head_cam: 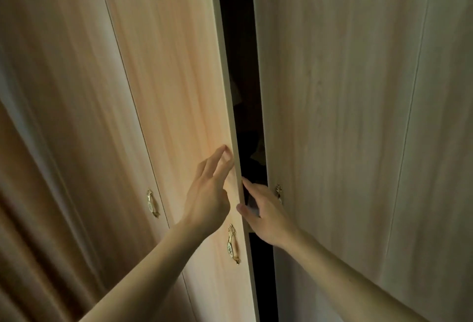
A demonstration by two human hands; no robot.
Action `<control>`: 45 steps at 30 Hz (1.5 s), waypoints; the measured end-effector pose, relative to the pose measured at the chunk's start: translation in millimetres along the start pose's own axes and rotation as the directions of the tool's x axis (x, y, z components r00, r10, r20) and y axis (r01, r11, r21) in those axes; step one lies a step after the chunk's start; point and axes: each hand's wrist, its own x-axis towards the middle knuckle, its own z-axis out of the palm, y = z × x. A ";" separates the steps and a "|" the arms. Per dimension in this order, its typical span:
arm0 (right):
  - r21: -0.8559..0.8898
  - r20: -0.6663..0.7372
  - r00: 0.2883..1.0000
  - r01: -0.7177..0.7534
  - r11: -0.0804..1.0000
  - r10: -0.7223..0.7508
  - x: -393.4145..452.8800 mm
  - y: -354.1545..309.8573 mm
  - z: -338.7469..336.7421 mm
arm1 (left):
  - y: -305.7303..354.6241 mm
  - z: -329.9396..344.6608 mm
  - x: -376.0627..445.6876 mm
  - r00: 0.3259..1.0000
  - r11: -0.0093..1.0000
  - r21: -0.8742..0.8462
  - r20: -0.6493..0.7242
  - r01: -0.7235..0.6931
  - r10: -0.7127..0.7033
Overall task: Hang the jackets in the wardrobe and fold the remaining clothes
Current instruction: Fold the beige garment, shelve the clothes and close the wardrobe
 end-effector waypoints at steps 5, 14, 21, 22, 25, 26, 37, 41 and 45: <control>0.019 -0.044 0.999 -0.008 1.000 0.008 15.6 18.5 -6.6 | 0.1 27.9 17.9 0.999 0.998 0.042 -0.023 -0.040 0.040; -0.084 -0.185 0.983 -0.016 0.996 0.000 55.9 38.4 -19.0 | -44.2 82.7 49.5 0.959 0.950 0.192 -0.093 -0.246 0.267; -0.246 -0.318 0.947 -0.037 0.969 -0.044 100.5 43.1 -29.5 | -67.0 116.5 75.3 0.912 0.930 0.141 -0.194 -0.340 0.363; -0.262 -0.325 0.944 -0.041 0.964 -0.048 105.4 45.1 -30.4 | -68.8 121.0 77.8 0.911 0.934 0.122 -0.209 -0.336 0.355; -0.325 -0.358 0.933 -0.074 0.943 -0.050 117.8 52.7 -37.0 | -73.1 133.2 84.6 0.928 0.953 0.094 -0.219 -0.287 0.301; -0.355 -0.375 0.926 -0.105 0.929 -0.038 121.7 55.0 -40.9 | -73.7 136.3 86.8 0.940 0.963 0.089 -0.213 -0.254 0.267; -0.516 -0.458 0.887 -0.213 0.830 -0.057 150.9 84.4 -69.7 | -81.6 161.9 113.4 0.951 0.969 0.158 -0.215 -0.189 0.220; -0.557 -0.449 0.889 -0.201 0.806 -0.089 160.7 101.6 -72.8 | -76.5 168.2 125.0 0.960 0.972 0.168 -0.199 -0.166 0.198; -0.641 -0.489 0.865 -0.269 0.718 -0.112 168.3 119.4 -69.2 | -75.6 173.7 133.3 0.973 0.972 0.175 -0.142 -0.155 0.181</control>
